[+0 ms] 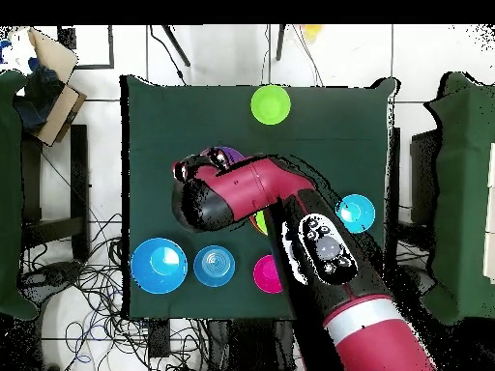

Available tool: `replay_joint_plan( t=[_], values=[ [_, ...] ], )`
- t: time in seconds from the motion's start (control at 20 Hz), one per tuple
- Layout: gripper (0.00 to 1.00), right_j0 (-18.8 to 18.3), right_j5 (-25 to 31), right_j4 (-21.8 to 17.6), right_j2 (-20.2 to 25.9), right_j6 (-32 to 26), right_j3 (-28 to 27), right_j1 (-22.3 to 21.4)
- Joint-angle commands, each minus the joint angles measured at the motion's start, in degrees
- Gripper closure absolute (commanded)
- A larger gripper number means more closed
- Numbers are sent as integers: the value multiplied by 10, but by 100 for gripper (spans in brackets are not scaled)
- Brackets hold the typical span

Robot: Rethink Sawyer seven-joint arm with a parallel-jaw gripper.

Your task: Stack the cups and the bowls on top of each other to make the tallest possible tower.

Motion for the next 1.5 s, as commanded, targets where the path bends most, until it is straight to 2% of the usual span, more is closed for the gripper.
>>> replay_joint_plan(
  t=[0.05, 0.3, 0.5, 0.75, 1.05, 1.2, 1.35, 1.4, 1.5],
  values=[
    [0, 12, -15, -23, -46, 46, -14, 33],
    [0, 68, -9, -29, -92, 68, -60, 55],
    [0, 83, 5, -13, -100, 60, -83, 59],
    [0, 85, -7, -8, -107, 54, -72, 55],
    [0, 86, 3, -1, -99, 40, -103, 73],
    [0, 82, 12, 16, -102, 51, -107, 75],
    [0, 55, 58, 42, -71, 11, -92, 71],
    [0, 49, 84, 53, -66, -2, -73, 55],
    [0, 44, 81, 57, -60, -10, -49, 49]
  ],
)
